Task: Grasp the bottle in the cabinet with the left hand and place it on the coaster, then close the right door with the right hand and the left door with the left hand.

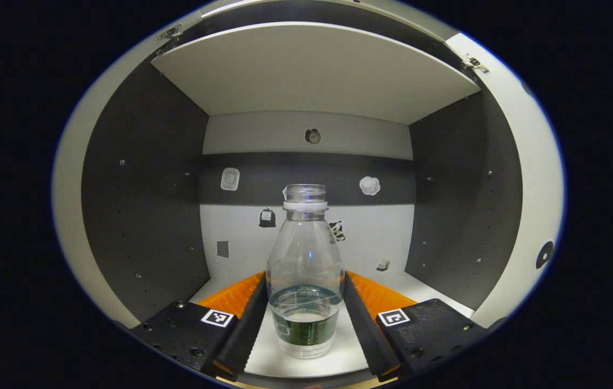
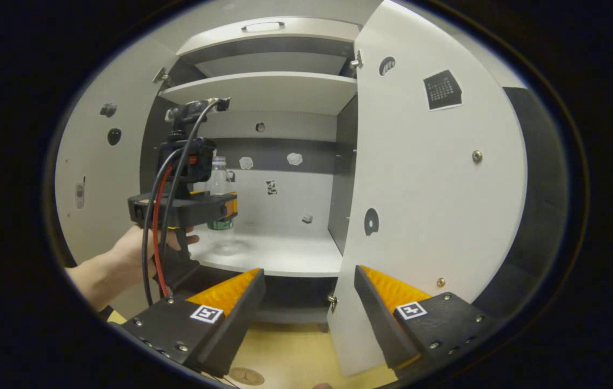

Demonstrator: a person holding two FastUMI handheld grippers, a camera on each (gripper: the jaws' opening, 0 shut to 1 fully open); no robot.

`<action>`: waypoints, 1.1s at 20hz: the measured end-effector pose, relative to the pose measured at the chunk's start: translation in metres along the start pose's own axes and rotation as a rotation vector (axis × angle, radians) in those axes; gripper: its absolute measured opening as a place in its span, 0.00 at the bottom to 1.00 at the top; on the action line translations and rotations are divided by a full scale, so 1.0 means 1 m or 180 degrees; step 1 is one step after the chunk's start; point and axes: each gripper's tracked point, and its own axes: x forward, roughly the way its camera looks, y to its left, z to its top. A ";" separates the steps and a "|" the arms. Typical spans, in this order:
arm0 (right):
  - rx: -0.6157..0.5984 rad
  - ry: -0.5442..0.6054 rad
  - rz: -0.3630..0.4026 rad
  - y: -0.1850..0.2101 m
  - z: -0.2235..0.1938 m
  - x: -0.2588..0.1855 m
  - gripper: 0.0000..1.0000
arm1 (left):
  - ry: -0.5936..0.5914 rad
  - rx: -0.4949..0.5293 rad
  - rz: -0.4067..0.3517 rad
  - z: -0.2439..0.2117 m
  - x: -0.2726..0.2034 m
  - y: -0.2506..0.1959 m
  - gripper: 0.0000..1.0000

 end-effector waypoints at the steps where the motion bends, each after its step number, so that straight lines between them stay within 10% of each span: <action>1: 0.0011 -0.0014 0.0019 0.000 0.001 -0.003 1.00 | -0.0016 0.0009 0.0001 0.004 -0.006 0.000 0.82; 14: 0.0073 0.0090 0.0138 -0.026 -0.030 -0.048 1.00 | 0.0010 0.0026 0.0010 -0.024 -0.142 -0.025 0.82; 22: 0.0126 0.0329 0.0077 -0.049 -0.066 -0.083 1.00 | 0.0292 0.0032 0.0017 -0.139 -0.225 -0.055 0.82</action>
